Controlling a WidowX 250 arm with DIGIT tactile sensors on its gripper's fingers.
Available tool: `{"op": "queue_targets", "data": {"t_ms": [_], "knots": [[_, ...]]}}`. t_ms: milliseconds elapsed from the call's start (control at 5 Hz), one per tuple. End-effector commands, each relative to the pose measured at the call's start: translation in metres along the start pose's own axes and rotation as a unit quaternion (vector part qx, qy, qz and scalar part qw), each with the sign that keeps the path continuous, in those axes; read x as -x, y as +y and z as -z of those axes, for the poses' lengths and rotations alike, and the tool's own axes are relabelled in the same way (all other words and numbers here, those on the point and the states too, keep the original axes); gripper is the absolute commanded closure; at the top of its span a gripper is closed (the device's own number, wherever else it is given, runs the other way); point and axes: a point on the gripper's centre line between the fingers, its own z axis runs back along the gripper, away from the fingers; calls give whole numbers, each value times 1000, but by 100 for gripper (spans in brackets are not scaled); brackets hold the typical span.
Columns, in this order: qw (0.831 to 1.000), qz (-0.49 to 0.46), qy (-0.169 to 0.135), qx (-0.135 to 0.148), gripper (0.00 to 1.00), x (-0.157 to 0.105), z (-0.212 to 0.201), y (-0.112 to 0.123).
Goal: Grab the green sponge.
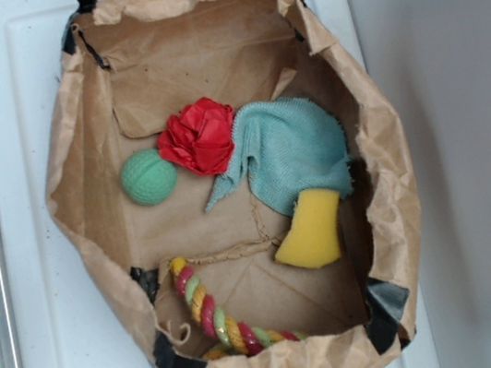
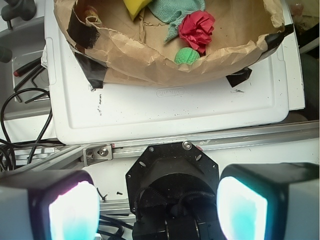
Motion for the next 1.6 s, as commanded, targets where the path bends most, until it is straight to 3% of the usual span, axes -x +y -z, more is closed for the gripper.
{"op": "queue_targets", "data": {"t_ms": [0, 200, 400, 600, 800, 1000, 1400], "knots": [[1000, 0, 0, 0, 0, 0, 0, 0], [998, -55, -25, 13, 0, -49, 5, -10], [992, -119, -47, 18, 0, -94, 24, -4], [986, -164, -39, 2, 0, -117, 58, 11], [984, -176, -32, 25, 0, -129, 96, 22], [974, -225, -25, 27, 0, -141, 122, 23], [974, -225, -25, 27, 0, -141, 122, 23]]}}
